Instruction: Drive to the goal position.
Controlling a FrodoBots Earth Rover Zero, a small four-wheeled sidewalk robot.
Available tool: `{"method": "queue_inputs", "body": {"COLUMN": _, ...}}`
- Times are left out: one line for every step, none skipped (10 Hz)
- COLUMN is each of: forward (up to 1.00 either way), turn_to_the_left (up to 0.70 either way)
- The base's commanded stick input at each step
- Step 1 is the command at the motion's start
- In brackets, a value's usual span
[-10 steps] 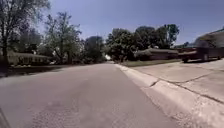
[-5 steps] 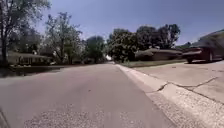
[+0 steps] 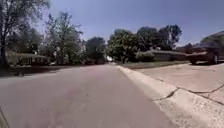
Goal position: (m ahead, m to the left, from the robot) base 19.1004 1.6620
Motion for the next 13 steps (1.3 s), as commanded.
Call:
{"method": "queue_inputs", "body": {"forward": 0.7, "turn_to_the_left": 0.0}}
{"method": "queue_inputs", "body": {"forward": 0.7, "turn_to_the_left": 0.0}}
{"method": "queue_inputs", "body": {"forward": 0.7, "turn_to_the_left": 0.0}}
{"method": "queue_inputs", "body": {"forward": 0.7, "turn_to_the_left": 0.0}}
{"method": "queue_inputs", "body": {"forward": 0.7, "turn_to_the_left": 0.0}}
{"method": "queue_inputs", "body": {"forward": 0.7, "turn_to_the_left": 0.0}}
{"method": "queue_inputs", "body": {"forward": 0.7, "turn_to_the_left": 0.0}}
{"method": "queue_inputs", "body": {"forward": 0.7, "turn_to_the_left": 0.0}}
{"method": "queue_inputs", "body": {"forward": 0.7, "turn_to_the_left": 0.0}}
{"method": "queue_inputs", "body": {"forward": 0.7, "turn_to_the_left": 0.0}}
{"method": "queue_inputs", "body": {"forward": 0.7, "turn_to_the_left": 0.0}}
{"method": "queue_inputs", "body": {"forward": 0.7, "turn_to_the_left": 0.0}}
{"method": "queue_inputs", "body": {"forward": 0.7, "turn_to_the_left": 0.0}}
